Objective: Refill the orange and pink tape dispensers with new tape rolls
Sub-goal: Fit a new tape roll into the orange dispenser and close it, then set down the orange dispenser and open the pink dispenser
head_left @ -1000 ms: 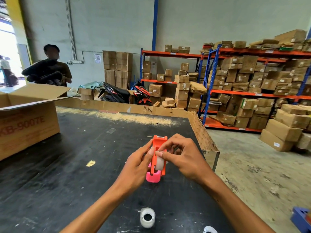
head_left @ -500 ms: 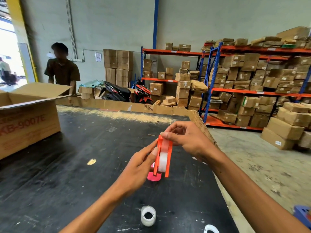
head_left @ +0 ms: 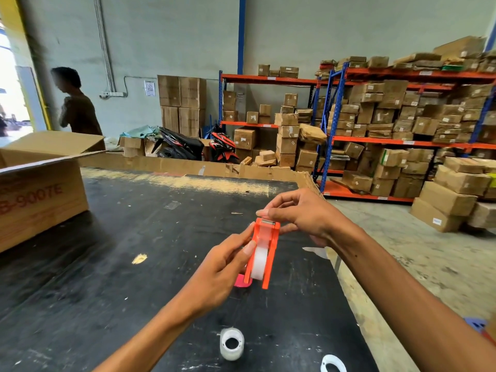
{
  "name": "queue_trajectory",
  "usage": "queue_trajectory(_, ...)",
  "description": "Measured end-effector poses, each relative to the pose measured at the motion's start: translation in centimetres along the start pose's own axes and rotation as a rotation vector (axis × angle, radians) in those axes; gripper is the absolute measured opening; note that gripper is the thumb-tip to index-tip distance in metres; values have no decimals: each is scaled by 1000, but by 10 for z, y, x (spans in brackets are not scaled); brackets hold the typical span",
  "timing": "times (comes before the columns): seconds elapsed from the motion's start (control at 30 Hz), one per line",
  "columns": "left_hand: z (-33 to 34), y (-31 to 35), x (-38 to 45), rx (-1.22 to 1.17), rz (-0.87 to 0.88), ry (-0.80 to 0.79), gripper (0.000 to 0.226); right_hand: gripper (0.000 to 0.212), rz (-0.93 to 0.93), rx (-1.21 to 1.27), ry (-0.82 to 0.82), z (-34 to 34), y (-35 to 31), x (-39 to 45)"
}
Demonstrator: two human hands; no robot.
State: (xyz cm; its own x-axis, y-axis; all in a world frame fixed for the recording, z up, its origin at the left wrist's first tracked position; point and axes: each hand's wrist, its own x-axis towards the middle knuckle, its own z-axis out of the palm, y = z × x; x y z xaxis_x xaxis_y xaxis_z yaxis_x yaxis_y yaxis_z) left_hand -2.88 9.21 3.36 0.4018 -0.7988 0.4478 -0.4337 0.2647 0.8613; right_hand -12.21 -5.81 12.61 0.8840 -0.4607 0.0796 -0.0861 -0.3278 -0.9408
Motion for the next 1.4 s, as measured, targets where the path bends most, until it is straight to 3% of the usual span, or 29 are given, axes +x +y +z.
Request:
queue_trajectory(0.13, 2, -2, -1, -24, -4, 9, 35, 6, 31, 47, -42, -2, 7, 4)
queue_trajectory(0.2, 4, -3, 1, -74, -49, 40, 31, 14, 48, 73, -19, -2, 11, 5)
queue_trajectory(0.27, 6, -5, 5, -109, -127, 87, 37, 25, 66, 96, 63, -2, 17, 7)
queue_trajectory(0.37, 12, -12, 15, -109, -249, 154, 41, 25, 77, 88, 217, -5, 35, 7)
queue_trajectory(0.53, 35, -30, 40, -201, -458, 235, 22, 33, 151, 88, 204, 0, 78, -2)
queue_trajectory(0.7, 64, -58, 64, -196, -638, 191, 27, 23, 196, 101, 259, -4, 121, 9)
queue_trajectory(0.97, 92, -114, 83, -167, -753, 192, 28, 23, 325, 91, 286, -6, 182, 50)
queue_trajectory(1.23, 96, -113, 87, -135, -755, 220, 37, 37, 340, 49, 270, -2, 213, 68)
queue_trajectory(1.4, 94, -112, 82, -111, -743, 191, 37, 34, 360, 55, 271, 0, 212, 67)
